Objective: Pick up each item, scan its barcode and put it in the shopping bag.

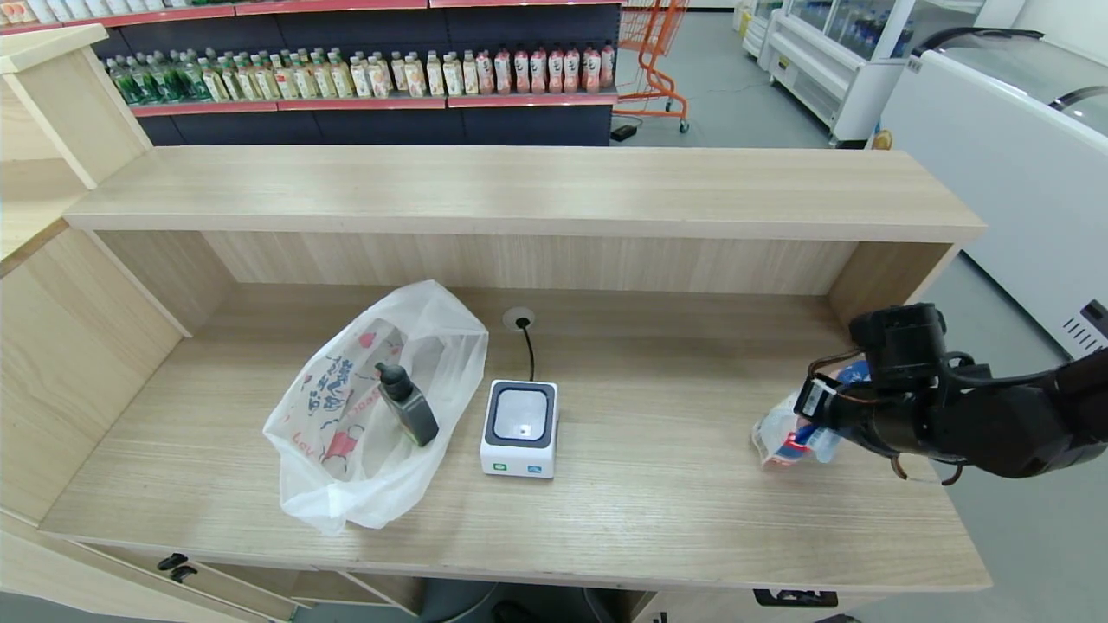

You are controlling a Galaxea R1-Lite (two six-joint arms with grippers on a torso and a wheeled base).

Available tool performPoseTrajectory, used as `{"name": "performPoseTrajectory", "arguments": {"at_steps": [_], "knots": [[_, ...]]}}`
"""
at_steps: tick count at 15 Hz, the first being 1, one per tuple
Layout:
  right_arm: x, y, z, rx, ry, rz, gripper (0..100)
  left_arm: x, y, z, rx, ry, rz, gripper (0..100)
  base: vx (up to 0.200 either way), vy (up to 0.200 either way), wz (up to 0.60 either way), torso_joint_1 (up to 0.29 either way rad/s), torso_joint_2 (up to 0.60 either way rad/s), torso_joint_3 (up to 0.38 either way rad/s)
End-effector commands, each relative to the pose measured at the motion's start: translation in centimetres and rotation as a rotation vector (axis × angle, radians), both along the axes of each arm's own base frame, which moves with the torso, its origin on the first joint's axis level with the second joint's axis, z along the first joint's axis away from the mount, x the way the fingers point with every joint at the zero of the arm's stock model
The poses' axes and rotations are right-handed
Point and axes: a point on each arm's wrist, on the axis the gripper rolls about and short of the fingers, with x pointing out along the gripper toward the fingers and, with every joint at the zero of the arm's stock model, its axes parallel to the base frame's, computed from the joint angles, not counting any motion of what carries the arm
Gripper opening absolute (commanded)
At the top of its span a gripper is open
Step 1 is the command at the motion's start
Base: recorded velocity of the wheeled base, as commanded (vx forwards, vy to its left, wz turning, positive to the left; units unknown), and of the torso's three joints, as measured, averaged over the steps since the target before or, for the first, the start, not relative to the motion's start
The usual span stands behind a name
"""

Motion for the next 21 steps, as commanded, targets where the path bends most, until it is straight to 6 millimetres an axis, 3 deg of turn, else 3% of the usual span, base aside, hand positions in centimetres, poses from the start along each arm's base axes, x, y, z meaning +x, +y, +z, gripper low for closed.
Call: {"name": "performPoseTrajectory", "arguments": {"at_steps": [1,2,3,4,6,8,13,21], "knots": [[-2.5,0.0,6.2,0.112,-0.184,0.257,0,0.0,0.0,0.0,0.0,0.0,0.0,100,0.0,0.0,0.0,0.0,0.0,0.0],[-2.5,0.0,6.2,0.112,-0.184,0.257,0,0.0,0.0,0.0,0.0,0.0,0.0,100,0.0,0.0,0.0,0.0,0.0,0.0],[-5.6,-1.2,10.0,0.177,-0.318,0.625,0,0.0,0.0,0.0,0.0,0.0,0.0,100,0.0,0.0,0.0,0.0,0.0,0.0],[-7.1,-1.4,11.0,0.205,-0.375,0.813,0,0.0,0.0,0.0,0.0,0.0,0.002,100,0.0,0.0,0.0,0.0,0.0,0.0],[-8.7,-1.2,12.0,0.288,-0.44,1.113,0,0.0,0.0,0.0,0.0,0.0,0.0,100,0.0,0.0,0.0,0.0,0.0,0.0],[-9.6,0.1,12.5,0.337,-0.456,1.262,0,0.0,0.0,0.0,0.0,0.0,0.0,100,0.0,0.0,0.0,0.0,0.0,0.0],[-10.9,3.0,12.8,0.393,-0.445,1.423,0,0.0,0.0,0.0,0.0,0.0,0.0,100,0.0,0.0,0.0,0.0,0.0,0.0],[-11.4,3.4,14.2,0.519,-0.37,1.387,0,0.0,0.0,0.0,0.0,0.0,0.0,100,0.0,0.0,0.0,0.0,0.0,0.0]]}}
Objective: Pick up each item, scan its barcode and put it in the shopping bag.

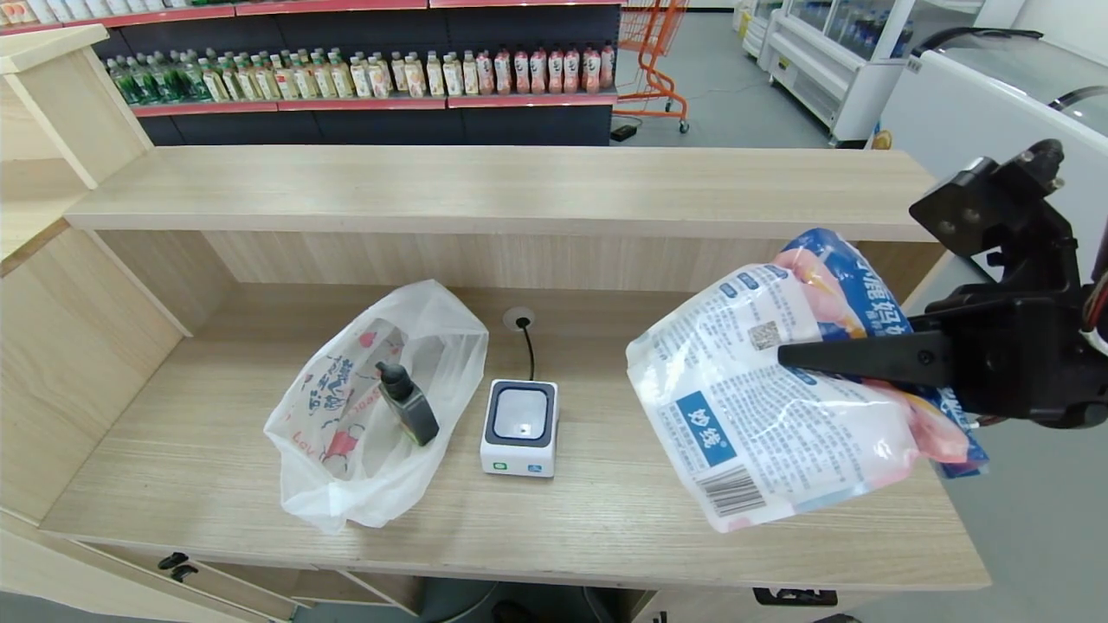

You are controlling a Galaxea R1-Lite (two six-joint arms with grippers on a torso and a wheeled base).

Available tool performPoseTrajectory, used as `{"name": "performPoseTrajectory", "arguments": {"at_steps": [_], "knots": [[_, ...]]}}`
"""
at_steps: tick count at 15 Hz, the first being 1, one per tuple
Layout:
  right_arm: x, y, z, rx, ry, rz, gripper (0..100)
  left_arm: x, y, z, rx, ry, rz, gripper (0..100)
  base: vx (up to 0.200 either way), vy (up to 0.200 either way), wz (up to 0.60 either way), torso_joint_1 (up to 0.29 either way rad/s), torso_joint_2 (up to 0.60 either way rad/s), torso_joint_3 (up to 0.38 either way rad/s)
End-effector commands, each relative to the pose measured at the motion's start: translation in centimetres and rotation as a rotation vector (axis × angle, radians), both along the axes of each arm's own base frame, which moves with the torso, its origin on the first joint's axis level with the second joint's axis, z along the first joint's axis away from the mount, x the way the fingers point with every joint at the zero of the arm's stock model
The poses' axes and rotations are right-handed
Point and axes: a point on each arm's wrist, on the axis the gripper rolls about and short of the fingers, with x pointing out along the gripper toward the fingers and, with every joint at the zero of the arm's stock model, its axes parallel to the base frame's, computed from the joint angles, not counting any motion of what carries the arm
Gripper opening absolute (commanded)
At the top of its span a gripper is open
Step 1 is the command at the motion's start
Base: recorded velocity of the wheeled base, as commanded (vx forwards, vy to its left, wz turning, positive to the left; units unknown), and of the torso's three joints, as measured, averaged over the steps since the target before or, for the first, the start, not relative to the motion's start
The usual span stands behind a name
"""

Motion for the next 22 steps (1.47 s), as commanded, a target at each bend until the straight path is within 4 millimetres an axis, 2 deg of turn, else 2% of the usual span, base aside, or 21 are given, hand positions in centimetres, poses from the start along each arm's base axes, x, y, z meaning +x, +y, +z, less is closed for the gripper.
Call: {"name": "performPoseTrajectory", "arguments": {"at_steps": [1,17,19,20,21,22], "knots": [[-0.2,0.0,0.2,0.005,0.004,0.0,0,0.0,0.0,0.0,0.0,0.0,0.0,100,0.0,0.0,0.0,0.0,0.0,0.0],[-0.9,0.1,-0.2,-0.003,-0.009,0.005,0,0.0,0.0,0.0,0.0,0.0,0.0,100,0.0,0.0,0.0,0.0,0.0,0.0],[-0.7,-0.2,-1.5,-0.072,-0.197,-0.05,0,0.0,0.0,0.0,0.0,0.0,0.0,100,0.0,0.0,0.0,0.0,0.0,0.0],[-0.3,-1.4,-3.4,-0.243,-0.481,-0.181,0,0.0,0.0,0.0,0.0,0.0,0.0,100,0.0,0.0,0.0,0.0,0.0,0.0],[-0.2,-1.7,-3.7,-0.295,-0.542,-0.218,0,0.0,0.0,0.0,0.0,0.0,0.001,100,0.0,0.0,0.0,0.0,0.0,0.0],[-0.2,-3.0,-4.9,-0.488,-0.719,-0.329,0,0.0,0.0,0.0,0.0,0.0,0.0,100,0.0,0.0,0.0,0.0,0.0,0.0]]}}
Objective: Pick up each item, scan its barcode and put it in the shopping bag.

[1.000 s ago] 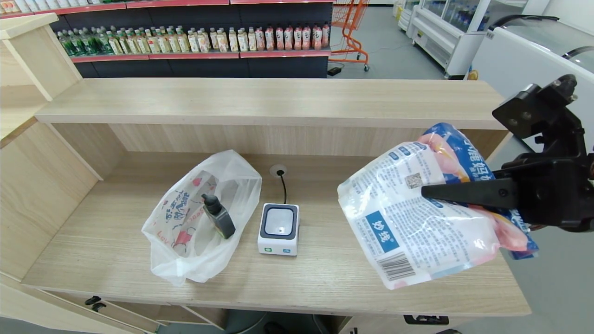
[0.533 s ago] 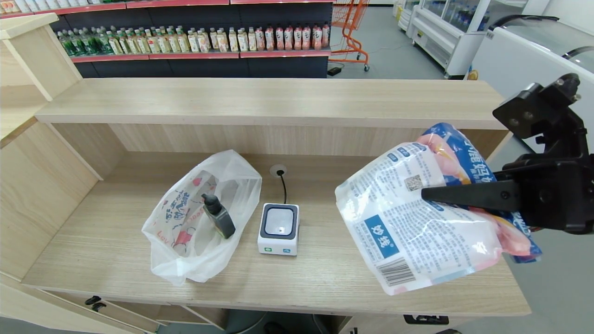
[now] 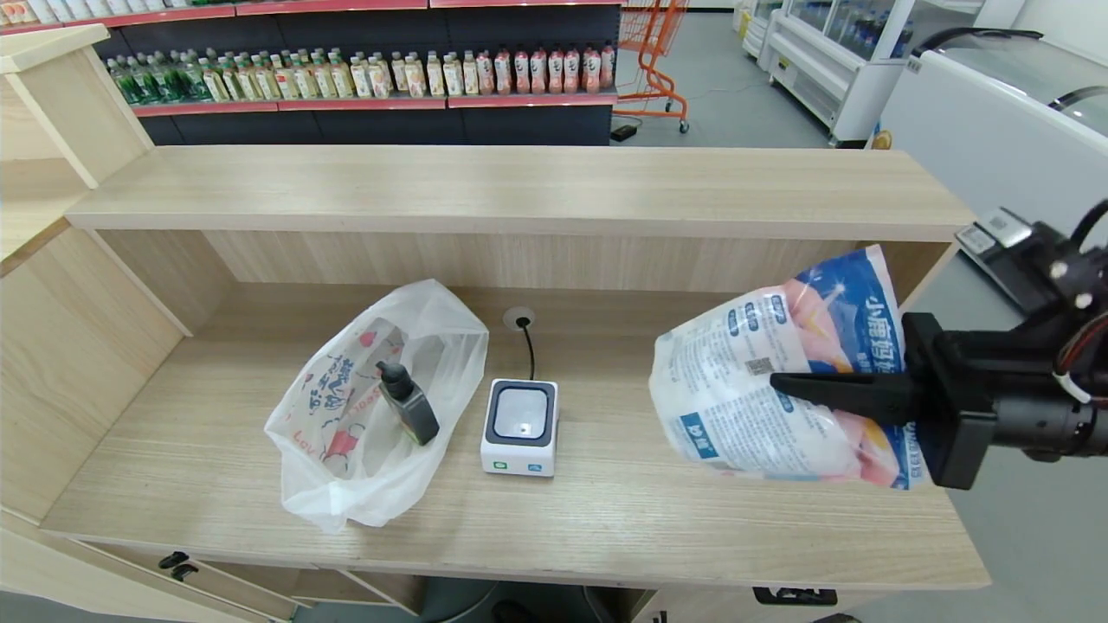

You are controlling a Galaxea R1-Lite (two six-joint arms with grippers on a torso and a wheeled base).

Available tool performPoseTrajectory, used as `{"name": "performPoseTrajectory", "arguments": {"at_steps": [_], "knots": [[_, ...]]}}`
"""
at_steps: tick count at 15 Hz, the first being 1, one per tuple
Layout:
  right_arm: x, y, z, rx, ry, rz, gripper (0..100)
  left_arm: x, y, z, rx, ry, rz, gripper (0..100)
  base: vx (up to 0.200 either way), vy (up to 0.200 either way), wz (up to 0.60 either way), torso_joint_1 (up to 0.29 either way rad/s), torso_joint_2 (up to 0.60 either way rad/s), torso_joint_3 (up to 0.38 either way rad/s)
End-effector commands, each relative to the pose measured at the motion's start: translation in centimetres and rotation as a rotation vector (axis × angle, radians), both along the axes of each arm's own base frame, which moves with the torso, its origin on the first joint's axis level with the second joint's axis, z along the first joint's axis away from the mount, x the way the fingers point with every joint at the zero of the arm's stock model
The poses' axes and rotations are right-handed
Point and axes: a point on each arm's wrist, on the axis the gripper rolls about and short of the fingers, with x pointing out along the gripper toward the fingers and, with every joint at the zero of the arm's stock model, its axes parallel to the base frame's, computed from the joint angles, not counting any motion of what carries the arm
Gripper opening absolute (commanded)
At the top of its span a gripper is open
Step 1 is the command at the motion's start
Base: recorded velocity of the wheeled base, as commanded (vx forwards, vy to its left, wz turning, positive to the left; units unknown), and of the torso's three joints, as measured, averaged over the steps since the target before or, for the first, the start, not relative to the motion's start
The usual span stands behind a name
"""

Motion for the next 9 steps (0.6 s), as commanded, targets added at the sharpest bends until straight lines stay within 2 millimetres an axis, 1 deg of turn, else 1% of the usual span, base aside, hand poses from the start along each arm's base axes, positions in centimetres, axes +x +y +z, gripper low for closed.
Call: {"name": "performPoseTrajectory", "arguments": {"at_steps": [1,2,4,7,9], "knots": [[0.1,-2.6,-2.6,-0.209,-0.141,-0.208,0,0.0,0.0,0.0,0.0,0.0,0.001,100,0.0,0.0,0.0,0.0,0.0,0.0],[-0.1,-3.2,-2.7,-0.256,-0.197,-0.219,0,0.0,0.0,0.0,-0.001,0.0,0.0,100,0.0,0.0,0.0,0.0,0.0,0.0],[-0.4,-3.5,-2.4,-0.317,-0.285,-0.238,0,0.0,0.0,0.0,0.0,0.0,0.0,100,0.0,0.0,0.0,0.0,0.0,0.0],[-0.5,-3.6,-1.9,-0.393,-0.403,-0.231,0,0.0,0.0,0.0,-0.001,0.0,0.002,100,0.0,0.0,0.0,0.0,0.0,0.0],[-0.9,-3.6,-1.7,-0.401,-0.426,-0.231,0,0.0,0.0,0.0,-0.001,0.001,0.0,100,0.0,0.0,0.0,0.0,0.0,0.0]]}}
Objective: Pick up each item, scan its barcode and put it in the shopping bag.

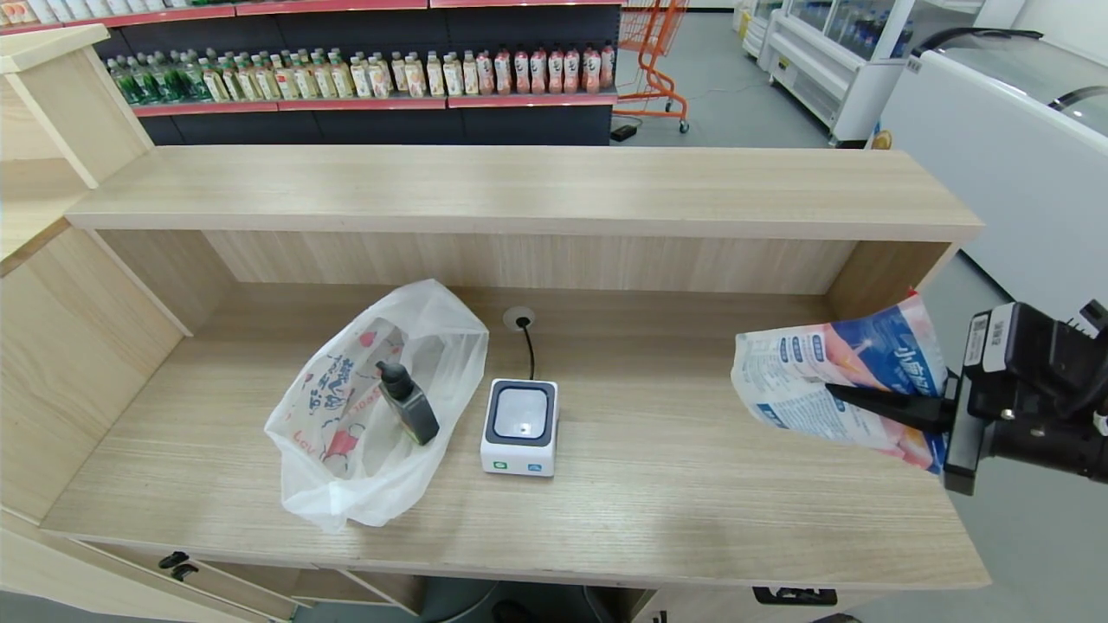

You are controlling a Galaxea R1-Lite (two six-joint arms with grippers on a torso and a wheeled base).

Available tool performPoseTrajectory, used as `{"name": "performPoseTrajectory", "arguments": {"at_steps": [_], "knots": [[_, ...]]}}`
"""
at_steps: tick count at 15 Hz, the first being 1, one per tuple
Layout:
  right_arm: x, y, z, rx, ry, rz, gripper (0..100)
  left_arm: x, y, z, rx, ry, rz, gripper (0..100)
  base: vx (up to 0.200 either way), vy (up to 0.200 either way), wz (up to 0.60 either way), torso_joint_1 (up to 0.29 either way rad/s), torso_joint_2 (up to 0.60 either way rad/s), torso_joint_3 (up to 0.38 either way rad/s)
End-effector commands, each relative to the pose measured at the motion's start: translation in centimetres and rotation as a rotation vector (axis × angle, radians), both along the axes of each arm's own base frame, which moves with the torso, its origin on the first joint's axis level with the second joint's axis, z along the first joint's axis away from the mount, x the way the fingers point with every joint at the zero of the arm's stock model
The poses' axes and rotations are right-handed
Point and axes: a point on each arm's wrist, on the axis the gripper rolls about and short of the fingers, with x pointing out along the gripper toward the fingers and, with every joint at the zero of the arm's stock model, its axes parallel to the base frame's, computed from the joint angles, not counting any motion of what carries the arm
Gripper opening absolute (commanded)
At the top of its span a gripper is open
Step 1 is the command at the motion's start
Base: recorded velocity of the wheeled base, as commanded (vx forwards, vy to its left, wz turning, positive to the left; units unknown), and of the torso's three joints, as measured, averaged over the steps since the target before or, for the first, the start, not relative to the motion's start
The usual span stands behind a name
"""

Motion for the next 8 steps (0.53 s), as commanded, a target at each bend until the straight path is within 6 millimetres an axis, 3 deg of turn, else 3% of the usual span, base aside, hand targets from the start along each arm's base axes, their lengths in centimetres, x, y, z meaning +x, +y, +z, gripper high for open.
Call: {"name": "performPoseTrajectory", "arguments": {"at_steps": [1,7,8], "knots": [[-0.5,-0.1,0.3,0.001,-0.016,0.0,0,0.1,0.0,0.0,-0.003,0.015,0.0,100,0.0,0.0,0.0,0.0,0.0,0.0],[-1.7,0.1,0.6,0.058,0.008,0.034,0,0.0,0.0,0.0,-0.002,0.0,0.0,100,0.0,0.0,0.0,0.0,0.0,0.0],[-1.8,0.2,0.5,0.072,0.022,0.039,0,0.0,0.0,0.0,-0.002,0.0,-0.002,100,0.0,0.2,0.0,0.002,0.0,-0.002]]}}
